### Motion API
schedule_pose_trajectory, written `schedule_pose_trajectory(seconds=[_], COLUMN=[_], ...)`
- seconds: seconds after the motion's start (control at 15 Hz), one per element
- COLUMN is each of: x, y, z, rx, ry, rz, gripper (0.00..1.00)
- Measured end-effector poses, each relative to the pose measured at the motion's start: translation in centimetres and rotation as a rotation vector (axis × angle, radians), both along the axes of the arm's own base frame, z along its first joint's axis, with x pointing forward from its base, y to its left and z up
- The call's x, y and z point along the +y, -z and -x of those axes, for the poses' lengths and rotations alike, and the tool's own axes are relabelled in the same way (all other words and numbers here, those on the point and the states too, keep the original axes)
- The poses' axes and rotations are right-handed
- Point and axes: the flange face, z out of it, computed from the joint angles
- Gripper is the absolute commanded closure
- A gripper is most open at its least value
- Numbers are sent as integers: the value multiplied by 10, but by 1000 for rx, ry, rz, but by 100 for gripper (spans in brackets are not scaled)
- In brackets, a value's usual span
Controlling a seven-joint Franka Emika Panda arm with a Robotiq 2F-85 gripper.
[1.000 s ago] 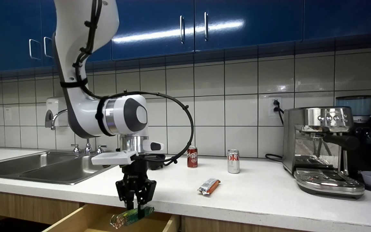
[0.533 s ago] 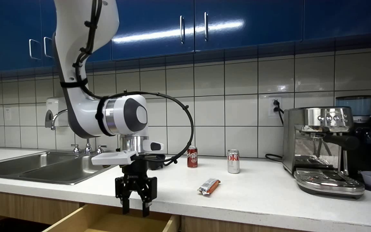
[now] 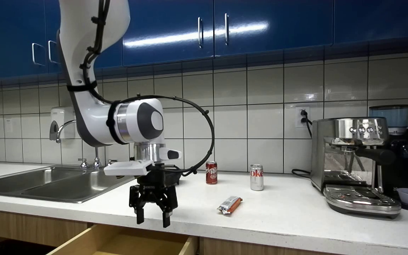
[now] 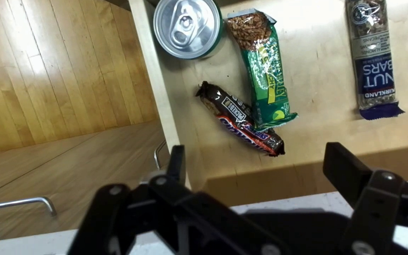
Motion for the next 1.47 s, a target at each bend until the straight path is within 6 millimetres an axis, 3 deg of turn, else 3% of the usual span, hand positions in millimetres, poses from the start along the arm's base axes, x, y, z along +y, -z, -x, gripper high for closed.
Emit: schedule_pose_trajectory(seconds=[0.53,1.0,1.47], x=[-30,-81,-131], y=[-24,-46,-45], z=[-17,-47,-79], rx=[-73,-134,-157], ry=[36,46,58], rz=[0,15,37], gripper=[0,0,0])
